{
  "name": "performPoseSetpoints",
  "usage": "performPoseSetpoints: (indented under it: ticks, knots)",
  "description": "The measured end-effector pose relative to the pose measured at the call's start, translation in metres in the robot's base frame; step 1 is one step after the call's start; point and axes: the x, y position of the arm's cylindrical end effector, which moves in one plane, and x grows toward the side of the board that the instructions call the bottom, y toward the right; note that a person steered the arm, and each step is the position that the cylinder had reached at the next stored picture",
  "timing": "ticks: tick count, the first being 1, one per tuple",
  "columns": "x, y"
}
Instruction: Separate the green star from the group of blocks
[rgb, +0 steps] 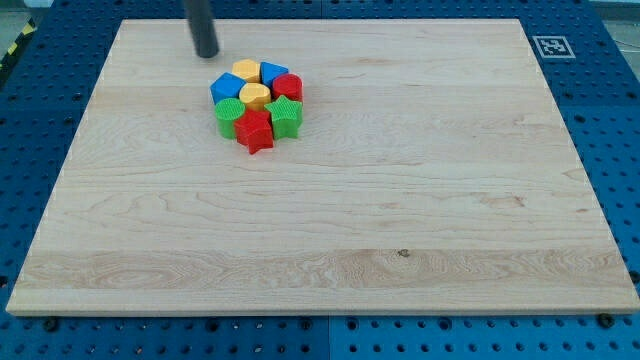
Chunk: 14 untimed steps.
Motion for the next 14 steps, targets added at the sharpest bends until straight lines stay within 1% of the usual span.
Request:
performPoseSetpoints:
  ticks: [1, 3, 4, 6, 7, 8, 9, 10, 11, 12, 13, 14]
  knots:
    - [0.031, -0.011]
    - [0.100, 0.031]
    - [0.124, 0.063]
    - [0.135, 0.148]
    - [0.144, 0.170]
    - [0.172, 0.171]
    - [0.170, 0.195]
    - [0.131, 0.218]
    - [0.105, 0.228]
    - [0.124, 0.234]
    - [0.129, 0.269]
    - [0.095, 0.273]
